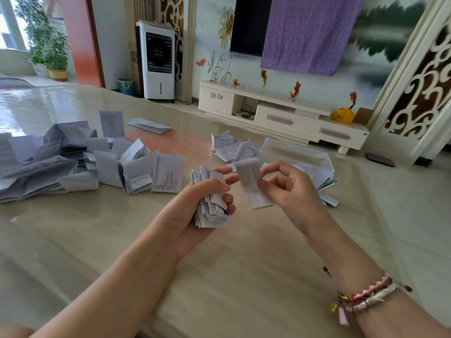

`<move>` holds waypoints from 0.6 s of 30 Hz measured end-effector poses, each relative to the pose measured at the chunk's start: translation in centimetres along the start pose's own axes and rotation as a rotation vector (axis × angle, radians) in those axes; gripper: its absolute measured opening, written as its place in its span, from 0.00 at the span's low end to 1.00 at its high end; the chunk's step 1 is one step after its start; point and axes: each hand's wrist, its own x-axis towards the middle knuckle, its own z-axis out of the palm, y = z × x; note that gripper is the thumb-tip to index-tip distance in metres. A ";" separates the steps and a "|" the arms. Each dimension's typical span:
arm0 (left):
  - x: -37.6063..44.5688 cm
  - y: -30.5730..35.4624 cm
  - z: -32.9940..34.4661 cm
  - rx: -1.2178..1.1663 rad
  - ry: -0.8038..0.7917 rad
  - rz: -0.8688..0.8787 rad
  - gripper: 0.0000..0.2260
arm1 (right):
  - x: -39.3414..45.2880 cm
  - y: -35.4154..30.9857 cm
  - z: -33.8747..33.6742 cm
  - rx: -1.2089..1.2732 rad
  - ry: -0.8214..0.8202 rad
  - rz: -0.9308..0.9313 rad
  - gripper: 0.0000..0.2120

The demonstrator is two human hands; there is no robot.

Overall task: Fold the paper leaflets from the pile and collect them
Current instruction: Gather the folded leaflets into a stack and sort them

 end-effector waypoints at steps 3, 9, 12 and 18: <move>0.2 0.3 -0.2 -0.055 0.105 -0.011 0.18 | -0.4 -0.6 -0.3 0.030 -0.020 -0.150 0.19; 0.2 -0.1 -0.2 0.022 0.044 -0.049 0.13 | -1.3 -1.5 2.0 0.175 -0.111 -0.148 0.18; 0.0 0.0 0.1 0.105 0.005 -0.020 0.12 | -1.5 -1.7 2.6 0.154 -0.143 -0.121 0.16; 0.2 -0.2 0.2 0.115 0.102 -0.011 0.08 | -0.9 -1.5 2.0 0.141 -0.163 -0.069 0.20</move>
